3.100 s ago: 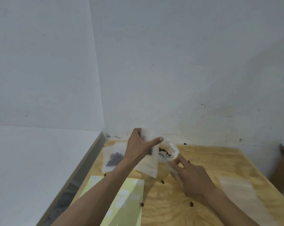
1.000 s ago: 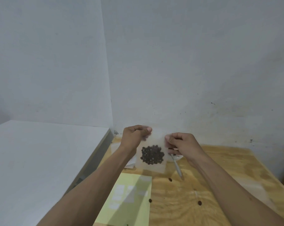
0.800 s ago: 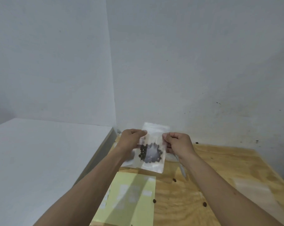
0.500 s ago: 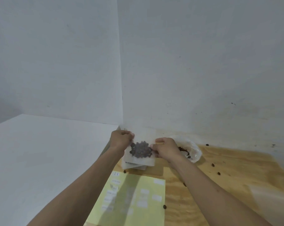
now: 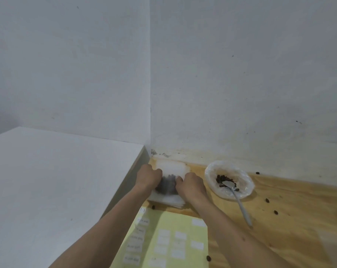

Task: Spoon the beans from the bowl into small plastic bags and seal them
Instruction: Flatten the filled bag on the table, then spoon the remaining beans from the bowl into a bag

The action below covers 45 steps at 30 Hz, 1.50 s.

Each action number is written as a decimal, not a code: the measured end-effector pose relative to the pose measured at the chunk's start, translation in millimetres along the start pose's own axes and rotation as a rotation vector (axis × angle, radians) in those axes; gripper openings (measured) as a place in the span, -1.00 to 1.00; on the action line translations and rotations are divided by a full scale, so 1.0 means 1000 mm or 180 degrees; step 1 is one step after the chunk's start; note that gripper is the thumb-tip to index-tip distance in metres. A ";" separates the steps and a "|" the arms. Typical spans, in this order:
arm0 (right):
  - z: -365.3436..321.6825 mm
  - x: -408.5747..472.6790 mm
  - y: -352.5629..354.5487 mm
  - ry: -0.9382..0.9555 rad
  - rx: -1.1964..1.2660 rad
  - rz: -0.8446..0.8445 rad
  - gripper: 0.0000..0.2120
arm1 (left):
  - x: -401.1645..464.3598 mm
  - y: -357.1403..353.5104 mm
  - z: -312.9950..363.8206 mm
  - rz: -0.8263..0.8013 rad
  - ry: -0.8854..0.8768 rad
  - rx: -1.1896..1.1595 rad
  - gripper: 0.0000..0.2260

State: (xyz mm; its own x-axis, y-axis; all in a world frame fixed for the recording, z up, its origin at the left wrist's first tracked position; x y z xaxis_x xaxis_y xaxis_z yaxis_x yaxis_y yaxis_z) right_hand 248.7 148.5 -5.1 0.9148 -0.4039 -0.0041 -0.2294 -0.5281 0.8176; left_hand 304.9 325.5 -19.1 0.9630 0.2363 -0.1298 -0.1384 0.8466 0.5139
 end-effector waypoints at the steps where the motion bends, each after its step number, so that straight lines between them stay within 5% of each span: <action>1: 0.000 0.001 0.002 -0.0029 0.0033 0.0014 -0.73 | 0.002 -0.005 0.001 -0.0053 -0.0026 0.0048 -0.79; 8: 0.001 0.006 0.003 -0.0096 -0.0035 0.0119 -0.68 | 0.006 -0.019 0.003 -0.0265 -0.0111 0.0120 -0.62; 12: -0.001 0.006 0.004 -0.0049 -0.0013 0.0142 -0.64 | 0.005 -0.023 0.004 -0.0287 -0.0161 0.0087 -0.84; 17: 0.003 0.005 0.005 -0.0059 0.0088 0.0142 -0.61 | 0.004 -0.020 0.001 -0.0249 -0.0071 -0.0055 -0.50; 25: 0.005 -0.001 0.021 0.0036 0.0145 0.0154 -0.62 | -0.001 -0.015 0.004 -0.0171 -0.0092 -0.0069 -0.47; 36: 0.011 -0.015 0.117 0.0248 0.0490 0.0258 -0.57 | -0.069 0.016 0.098 0.1018 -0.1298 0.0023 -0.64; 45: 0.161 -0.047 0.259 -0.0319 -0.0160 0.0882 -0.67 | -0.194 -0.089 0.175 -0.0055 -0.1939 -0.0474 -0.75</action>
State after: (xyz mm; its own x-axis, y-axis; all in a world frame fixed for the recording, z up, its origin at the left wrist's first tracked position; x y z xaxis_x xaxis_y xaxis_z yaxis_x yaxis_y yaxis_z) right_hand 92.6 -89.4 113.7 0.7817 -0.6005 0.1683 -0.4467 -0.3508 0.8231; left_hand 170.7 120.4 108.7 0.9183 -0.0550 0.3921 -0.1102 0.9156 0.3866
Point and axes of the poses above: each hand's wrist, its own x-axis towards the middle knuckle, its own y-axis out of the back of the hand, z = x × y, the point moved 10 cm from there along x, towards the middle knuckle, and after that the axes turned 8 degrees about z, right-handed, at the moved point
